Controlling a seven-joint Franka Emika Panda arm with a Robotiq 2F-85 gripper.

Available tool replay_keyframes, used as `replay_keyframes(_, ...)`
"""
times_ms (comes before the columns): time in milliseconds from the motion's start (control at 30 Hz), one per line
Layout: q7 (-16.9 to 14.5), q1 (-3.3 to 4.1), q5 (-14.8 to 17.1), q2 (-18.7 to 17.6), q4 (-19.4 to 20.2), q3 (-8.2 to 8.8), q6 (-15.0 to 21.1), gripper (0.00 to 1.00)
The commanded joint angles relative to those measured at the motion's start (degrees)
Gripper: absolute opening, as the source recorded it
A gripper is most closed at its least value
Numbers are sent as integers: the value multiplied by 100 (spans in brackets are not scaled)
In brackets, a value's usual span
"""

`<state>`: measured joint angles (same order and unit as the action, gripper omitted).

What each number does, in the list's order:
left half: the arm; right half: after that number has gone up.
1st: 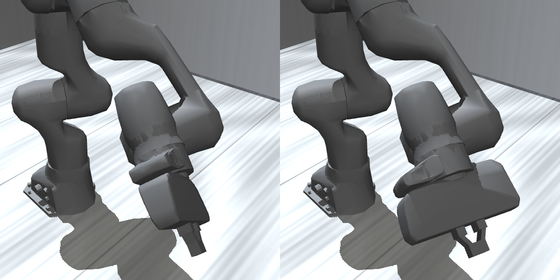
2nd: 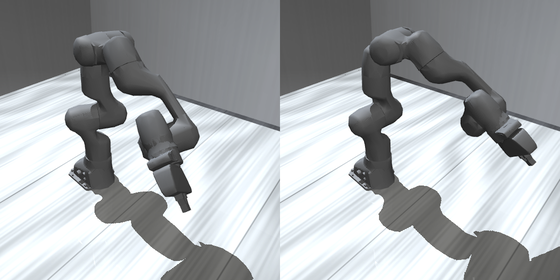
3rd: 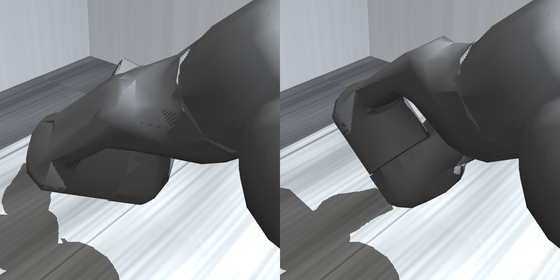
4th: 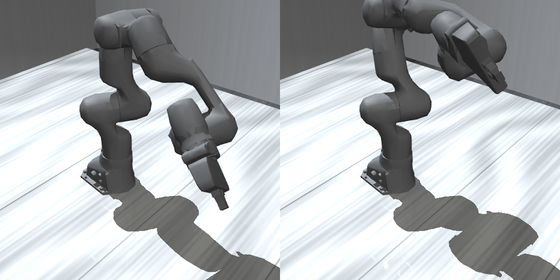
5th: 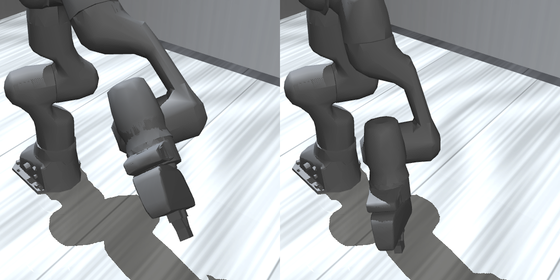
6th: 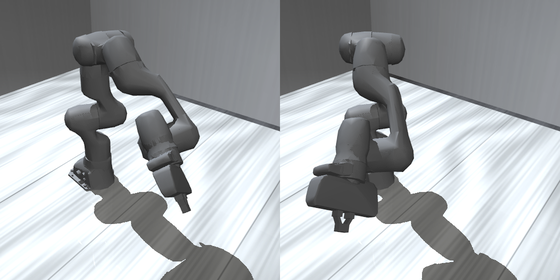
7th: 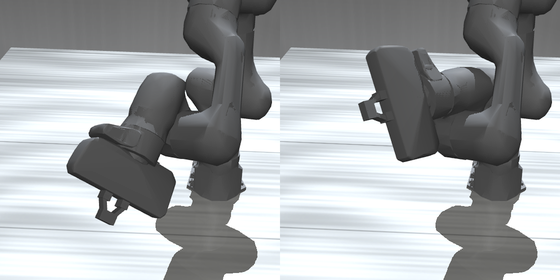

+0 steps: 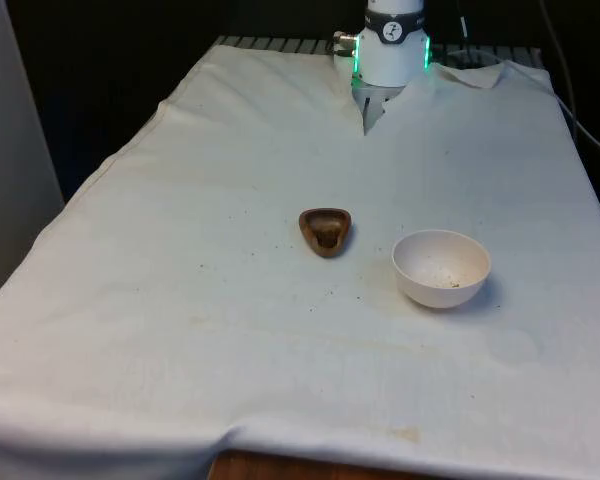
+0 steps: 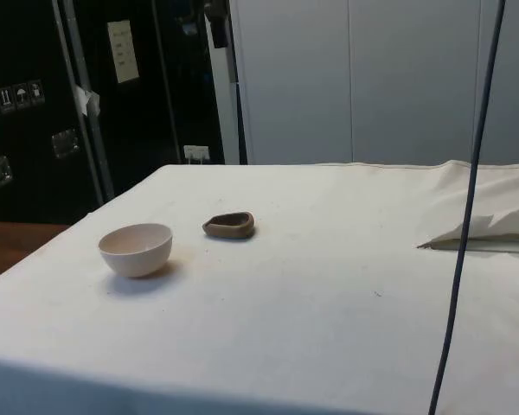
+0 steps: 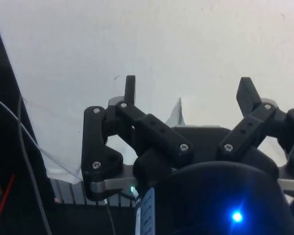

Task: Pour the coffee beans from the cup into the bowl.

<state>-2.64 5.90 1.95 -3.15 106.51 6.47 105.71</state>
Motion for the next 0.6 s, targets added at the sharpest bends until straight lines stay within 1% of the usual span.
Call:
replay_keyframes(0,-29,-6,11,-69,-74,6,-23,100)
replay_keyframes(167,-57,-23,29,-206,-212,-6,-23,100)
replay_keyframes(300,-57,-29,17,-252,-223,-6,11,100)
replay_keyframes(467,-29,-17,-57,-206,-80,-6,115,100)
replay_keyframes(500,-52,-29,-6,-269,-172,0,6,100)
replay_keyframes(533,-17,-11,-74,-183,-34,-6,138,100)
replay_keyframes(567,-6,-11,-97,-155,6,-11,160,100)
